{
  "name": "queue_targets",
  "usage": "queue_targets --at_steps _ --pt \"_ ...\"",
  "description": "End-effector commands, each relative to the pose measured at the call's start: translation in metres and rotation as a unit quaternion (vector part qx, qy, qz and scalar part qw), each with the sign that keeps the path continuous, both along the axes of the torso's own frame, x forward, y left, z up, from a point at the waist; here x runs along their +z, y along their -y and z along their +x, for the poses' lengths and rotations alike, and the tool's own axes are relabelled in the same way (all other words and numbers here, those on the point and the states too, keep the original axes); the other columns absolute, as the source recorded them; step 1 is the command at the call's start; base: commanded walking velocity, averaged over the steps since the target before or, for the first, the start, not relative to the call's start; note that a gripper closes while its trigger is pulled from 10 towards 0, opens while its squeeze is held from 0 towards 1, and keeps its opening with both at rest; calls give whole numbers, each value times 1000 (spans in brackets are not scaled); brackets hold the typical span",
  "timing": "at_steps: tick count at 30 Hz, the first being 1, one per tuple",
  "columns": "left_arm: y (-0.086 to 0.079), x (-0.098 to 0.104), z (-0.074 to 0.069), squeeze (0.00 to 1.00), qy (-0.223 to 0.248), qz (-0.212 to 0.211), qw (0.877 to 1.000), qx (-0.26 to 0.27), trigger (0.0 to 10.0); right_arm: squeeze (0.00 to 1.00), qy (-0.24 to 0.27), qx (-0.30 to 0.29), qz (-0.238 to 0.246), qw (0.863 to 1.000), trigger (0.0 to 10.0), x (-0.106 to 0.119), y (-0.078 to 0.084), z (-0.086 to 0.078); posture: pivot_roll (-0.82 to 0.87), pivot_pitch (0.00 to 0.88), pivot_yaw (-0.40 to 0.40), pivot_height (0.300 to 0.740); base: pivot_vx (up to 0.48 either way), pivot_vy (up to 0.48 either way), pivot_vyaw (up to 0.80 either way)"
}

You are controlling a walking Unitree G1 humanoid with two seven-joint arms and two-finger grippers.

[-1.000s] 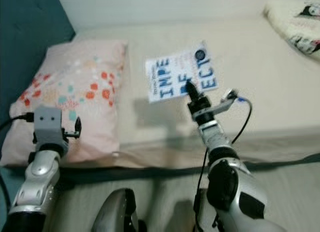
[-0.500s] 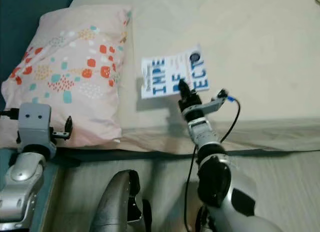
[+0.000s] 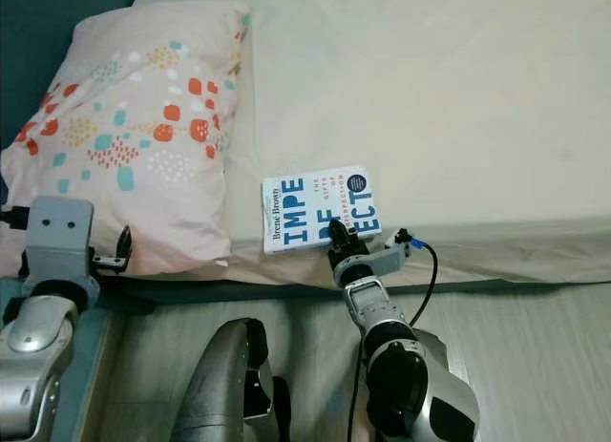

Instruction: Clean up the room

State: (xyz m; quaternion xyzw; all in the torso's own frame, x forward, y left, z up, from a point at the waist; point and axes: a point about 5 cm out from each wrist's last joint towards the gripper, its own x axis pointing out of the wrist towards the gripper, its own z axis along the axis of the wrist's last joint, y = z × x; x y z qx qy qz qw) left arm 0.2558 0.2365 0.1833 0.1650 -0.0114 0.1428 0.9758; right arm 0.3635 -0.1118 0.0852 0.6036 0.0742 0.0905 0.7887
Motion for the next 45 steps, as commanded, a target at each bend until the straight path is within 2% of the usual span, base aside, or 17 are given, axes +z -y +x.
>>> queue_targets --at_steps 1,4,11,22,23,25,26,27,28,29,30,34,37,39,43,44,45 --pt "-2 -3 -3 0 -11 1 1000 9 10000 0 -15 6 -6 1000 10000 -6 -2 -3 315 441 102 564 0 0 0" --pt "1 -3 -3 0 -12 -1 1000 8 10000 0 37 33 -6 999 10000 17 -13 8 309 446 100 564 0 0 0" --pt "3 -4 -5 0 -17 -4 1000 7 10000 0 85 50 -3 995 10000 49 -27 21 306 454 98 564 0 0 0" --pt "7 -4 -9 0 -24 -6 1000 11 10000 39 53 92 -19 994 10000 53 -63 19 326 459 92 564 0 0 0" --pt "7 -4 -9 0 -26 -6 1000 12 10000 349 53 95 -20 994 10000 54 -66 18 327 460 92 564 0 0 0" --pt "6 -5 -9 0 -27 -6 1000 12 10000 349 53 96 -20 994 10000 55 -68 18 327 460 92 564 0 0 0" --pt "5 -5 -10 0 -28 -7 999 13 10000 635 52 95 -23 994 10000 55 -69 18 325 457 90 564 0 0 0" --pt "5 -5 -10 0 -28 -7 999 13 10000 635 52 95 -23 994 10000 55 -69 18 325 457 90 564 0 0 0" --pt "6 -6 -9 0 -30 -8 999 14 10000 804 48 92 -25 994 10000 54 -68 18 320 453 88 564 0 0 0" --pt "6 -6 -9 0 -30 -8 999 14 10000 804 48 92 -25 994 10000 54 -68 18 320 453 88 564 0 0 0" --pt "8 -9 -8 0 -32 -15 999 12 10000 902 35 73 -30 996 10000 48 -61 18 304 441 78 564 0 0 0" --pt "11 -13 -3 0 -33 -25 999 11 10000 906 16 47 -35 998 10000 37 -47 17 274 417 60 564 0 0 0" --pt "16 -15 4 0 -26 -36 999 7 10000 898 -15 9 -41 999 10000 14 -22 9 227 369 28 564 0 0 0" --pt "16 -15 4 0 -26 -36 999 7 10000 898 -15 9 -41 999 10000 14 -22 9 227 369 28 564 0 0 0" --pt "18 -18 13 0 -18 -46 999 8 10000 890 -36 -24 -55 998 10000 -10 7 -4 191 322 -1 564 0 0 0" --pt "20 -21 19 0 -16 -52 998 9 10000 871 -45 -45 -63 996 10000 -21 26 -10 132 253 -26 564 0 0 0" --pt "20 -21 19 0 -16 -52 998 9 10000 871 -45 -45 -63 996 10000 -21 26 -10 132 253 -26 564 0 0 0"
